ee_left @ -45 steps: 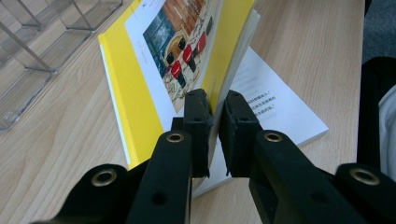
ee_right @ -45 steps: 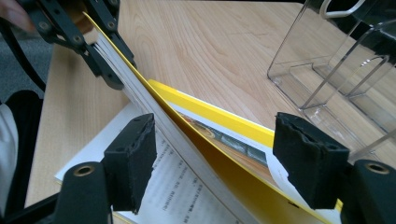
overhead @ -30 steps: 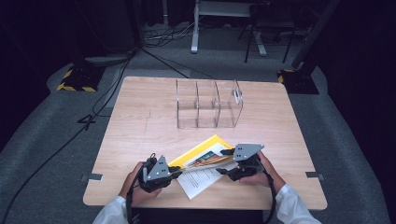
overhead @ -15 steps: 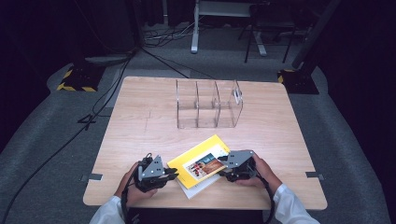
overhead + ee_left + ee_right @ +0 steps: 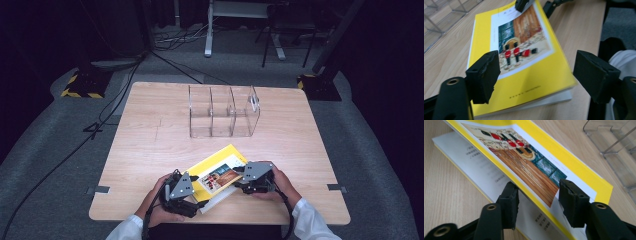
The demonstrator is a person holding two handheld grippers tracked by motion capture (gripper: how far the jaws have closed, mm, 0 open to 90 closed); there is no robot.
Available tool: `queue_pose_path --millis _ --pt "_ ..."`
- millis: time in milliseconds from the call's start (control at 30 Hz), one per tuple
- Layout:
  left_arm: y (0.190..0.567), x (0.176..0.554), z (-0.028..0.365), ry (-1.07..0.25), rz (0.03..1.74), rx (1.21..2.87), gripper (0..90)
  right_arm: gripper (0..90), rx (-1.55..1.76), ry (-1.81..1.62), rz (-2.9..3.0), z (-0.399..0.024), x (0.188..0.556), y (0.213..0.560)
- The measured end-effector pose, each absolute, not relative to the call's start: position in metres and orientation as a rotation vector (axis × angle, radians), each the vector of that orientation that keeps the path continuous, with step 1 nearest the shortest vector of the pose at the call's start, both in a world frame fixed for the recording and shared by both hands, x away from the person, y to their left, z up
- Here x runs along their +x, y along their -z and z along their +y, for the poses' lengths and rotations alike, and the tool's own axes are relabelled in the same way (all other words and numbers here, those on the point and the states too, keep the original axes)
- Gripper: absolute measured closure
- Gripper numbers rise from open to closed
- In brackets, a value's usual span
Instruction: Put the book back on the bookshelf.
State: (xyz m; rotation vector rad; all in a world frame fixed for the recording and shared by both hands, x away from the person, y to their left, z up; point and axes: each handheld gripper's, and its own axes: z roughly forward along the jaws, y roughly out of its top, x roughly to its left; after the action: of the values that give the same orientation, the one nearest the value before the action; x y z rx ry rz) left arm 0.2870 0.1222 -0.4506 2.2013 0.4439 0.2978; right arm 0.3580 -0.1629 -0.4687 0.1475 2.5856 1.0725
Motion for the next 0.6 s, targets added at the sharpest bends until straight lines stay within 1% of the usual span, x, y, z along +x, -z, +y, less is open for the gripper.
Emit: queue_pose_path --millis 67,100,167,200,267,300,333,400,433,467,533,600 --pt "0.450 0.284 0.118 -0.331 0.435 2.232 21.3 58.3 0.165 -1.113 2.568 -0.165 0.359 0.465" --pt "0.451 0.284 0.113 -0.376 0.453 2.268 21.4 58.6 0.175 -1.133 2.566 -0.166 0.360 0.463" --pt "0.453 0.286 0.108 -0.418 0.482 2.285 21.5 59.7 0.177 -1.136 2.566 -0.165 0.361 0.462" --pt "0.453 0.288 0.106 -0.409 0.491 2.283 23.1 59.8 0.175 -1.124 2.566 -0.164 0.361 0.462" --pt "0.452 0.289 0.104 -0.419 0.499 2.292 32.1 60.0 0.175 -1.114 2.566 -0.163 0.360 0.462" --pt "0.451 0.290 0.101 -0.418 0.488 2.308 32.1 60.4 0.175 -1.108 2.563 -0.162 0.359 0.461" --pt "0.451 0.290 0.099 -0.417 0.484 2.316 34.4 60.4 0.183 -1.111 2.557 -0.162 0.359 0.460" --pt "0.452 0.290 0.095 -0.446 0.496 2.335 41.9 60.6 0.197 -1.125 2.551 -0.163 0.360 0.459" --pt "0.452 0.291 0.094 -0.468 0.504 2.346 47.9 60.5 0.200 -1.127 2.551 -0.163 0.360 0.459" --pt "0.454 0.292 0.095 -0.488 0.504 2.346 60.9 60.4 0.202 -1.126 2.552 -0.163 0.360 0.459" --pt "0.453 0.292 0.098 -0.521 0.488 2.342 73.3 59.7 0.196 -1.118 2.557 -0.162 0.359 0.460" --pt "0.451 0.291 0.102 -0.545 0.468 2.344 77.7 58.3 0.204 -1.138 2.555 -0.162 0.360 0.460"
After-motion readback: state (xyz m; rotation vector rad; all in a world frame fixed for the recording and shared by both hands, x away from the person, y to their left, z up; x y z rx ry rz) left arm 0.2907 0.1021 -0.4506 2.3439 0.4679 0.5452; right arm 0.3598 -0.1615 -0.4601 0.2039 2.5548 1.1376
